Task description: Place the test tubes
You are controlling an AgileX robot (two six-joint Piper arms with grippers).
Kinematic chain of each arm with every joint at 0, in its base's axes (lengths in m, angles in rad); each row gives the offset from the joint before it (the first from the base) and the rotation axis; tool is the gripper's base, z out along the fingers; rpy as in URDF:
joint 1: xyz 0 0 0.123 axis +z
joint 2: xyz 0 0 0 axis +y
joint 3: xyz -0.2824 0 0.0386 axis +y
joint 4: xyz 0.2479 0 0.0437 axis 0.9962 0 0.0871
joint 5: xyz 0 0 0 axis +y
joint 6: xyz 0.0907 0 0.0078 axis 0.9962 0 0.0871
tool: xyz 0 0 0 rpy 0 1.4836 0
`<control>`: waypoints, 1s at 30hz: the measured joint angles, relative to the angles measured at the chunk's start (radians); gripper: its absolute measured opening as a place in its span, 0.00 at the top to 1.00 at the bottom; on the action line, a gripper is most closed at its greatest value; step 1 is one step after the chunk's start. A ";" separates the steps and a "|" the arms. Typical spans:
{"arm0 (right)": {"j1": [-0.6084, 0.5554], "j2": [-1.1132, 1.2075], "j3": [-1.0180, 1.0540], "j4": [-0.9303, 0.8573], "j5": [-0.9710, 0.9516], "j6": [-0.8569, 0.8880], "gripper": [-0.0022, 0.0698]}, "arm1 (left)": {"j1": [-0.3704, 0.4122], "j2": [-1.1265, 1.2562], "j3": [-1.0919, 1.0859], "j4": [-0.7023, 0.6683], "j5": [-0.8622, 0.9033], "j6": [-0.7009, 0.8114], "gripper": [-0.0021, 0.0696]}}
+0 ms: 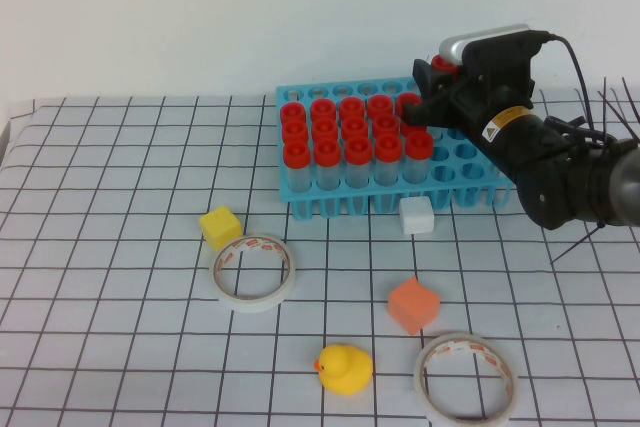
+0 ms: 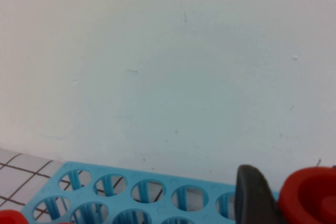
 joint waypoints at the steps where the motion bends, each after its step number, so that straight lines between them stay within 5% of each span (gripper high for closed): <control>1: 0.000 0.000 0.000 0.000 0.000 0.000 0.61 | 0.000 0.000 0.000 0.000 0.000 0.000 0.97; 30: 0.000 0.000 -0.010 0.002 0.043 0.000 0.61 | 0.000 0.000 0.000 0.000 0.000 -0.001 0.97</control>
